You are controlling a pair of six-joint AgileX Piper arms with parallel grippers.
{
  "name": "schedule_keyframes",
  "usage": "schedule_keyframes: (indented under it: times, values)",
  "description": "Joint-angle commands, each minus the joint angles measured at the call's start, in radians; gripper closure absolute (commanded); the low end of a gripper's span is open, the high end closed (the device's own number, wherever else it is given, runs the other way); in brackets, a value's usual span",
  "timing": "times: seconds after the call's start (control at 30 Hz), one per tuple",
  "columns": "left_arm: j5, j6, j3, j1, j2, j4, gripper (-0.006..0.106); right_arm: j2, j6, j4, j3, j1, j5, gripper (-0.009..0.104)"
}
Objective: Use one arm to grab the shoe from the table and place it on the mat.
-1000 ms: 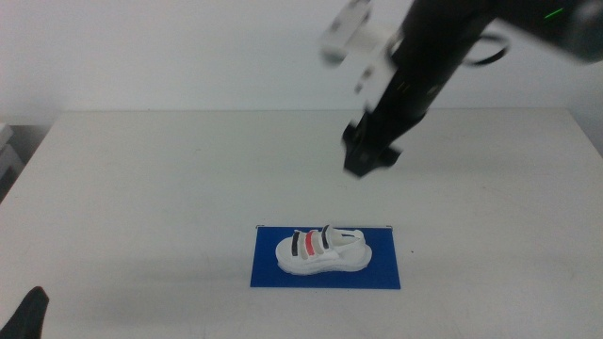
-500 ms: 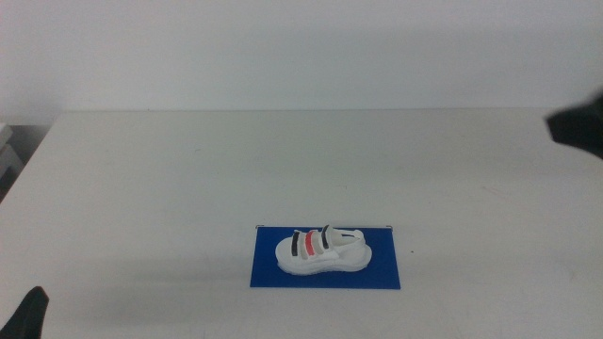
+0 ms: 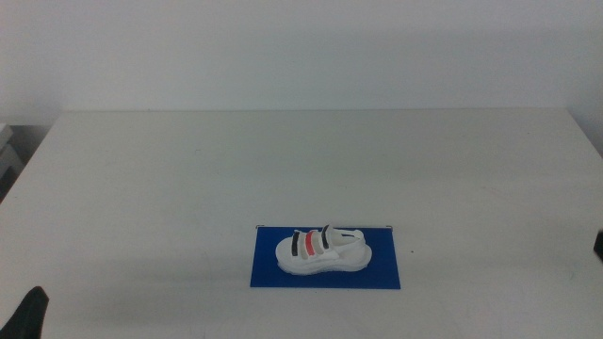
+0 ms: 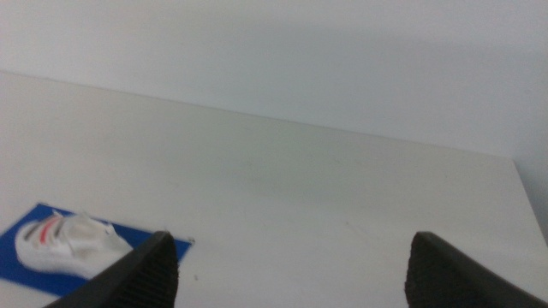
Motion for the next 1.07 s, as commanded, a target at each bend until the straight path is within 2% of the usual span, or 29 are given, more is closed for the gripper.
schedule_keyframes:
  times: [0.0, 0.17, 0.23, 0.67, 1.03]
  values:
    - [-0.082, -0.005, 0.007, -0.004, -0.013, -0.01, 0.007, -0.044, 0.003, -0.021, 0.048, -0.007, -0.118, 0.024]
    - [-0.082, -0.005, 0.007, -0.004, -0.013, -0.01, 0.007, -0.13, 0.003, -0.153, 0.169, -0.007, -0.117, 0.024]
    - [-0.082, -0.005, 0.007, -0.004, -0.013, -0.01, 0.007, -0.168, 0.003, -0.18, 0.217, -0.007, -0.117, 0.024]
    - [-0.082, -0.005, 0.007, -0.004, -0.013, -0.01, 0.007, -0.35, 0.003, -0.18, 0.4, -0.007, -0.121, 0.024]
    - [-0.082, -0.005, 0.007, -0.004, -0.013, -0.01, 0.007, -0.405, 0.003, -0.161, 0.398, -0.007, -0.105, 0.024]
